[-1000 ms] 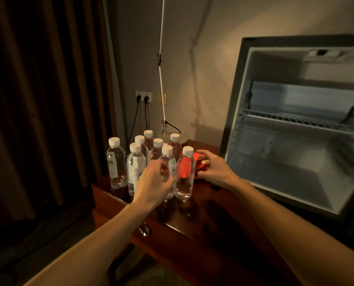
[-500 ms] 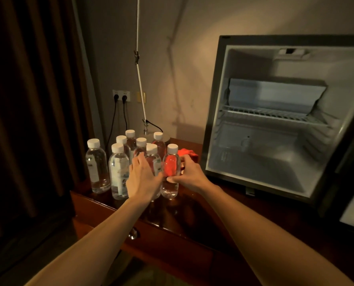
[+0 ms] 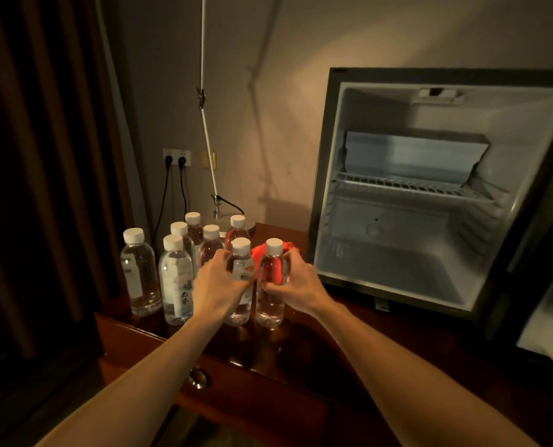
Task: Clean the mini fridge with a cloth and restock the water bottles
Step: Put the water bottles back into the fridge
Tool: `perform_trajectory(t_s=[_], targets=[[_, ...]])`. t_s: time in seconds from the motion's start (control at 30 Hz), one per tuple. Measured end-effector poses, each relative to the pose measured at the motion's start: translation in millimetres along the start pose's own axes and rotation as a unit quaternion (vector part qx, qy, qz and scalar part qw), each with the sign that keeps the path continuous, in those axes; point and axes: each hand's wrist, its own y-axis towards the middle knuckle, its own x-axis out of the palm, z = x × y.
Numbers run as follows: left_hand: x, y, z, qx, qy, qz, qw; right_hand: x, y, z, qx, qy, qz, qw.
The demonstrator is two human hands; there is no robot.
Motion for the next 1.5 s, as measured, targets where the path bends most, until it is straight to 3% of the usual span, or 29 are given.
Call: perform_trajectory(t_s=[0.7,1.2,1.5], targets=[[81.9,-29.0,112.2,0.084,-0.089,-0.046,0.991,-141.3,-55.1,66.7,0.032,-0.062,0.144,0.987],[171.2,33.2,161.7,0.095,-0.133,-0.052,0.985,-183.9,5.9,138.4,0.078,-0.007,0.278,0.957],[229.6,84.7,166.1,0.061,-0.129,-0.064,0.988,-186.8,64.7,178.0,0.089,0.013,0.282,0.955]])
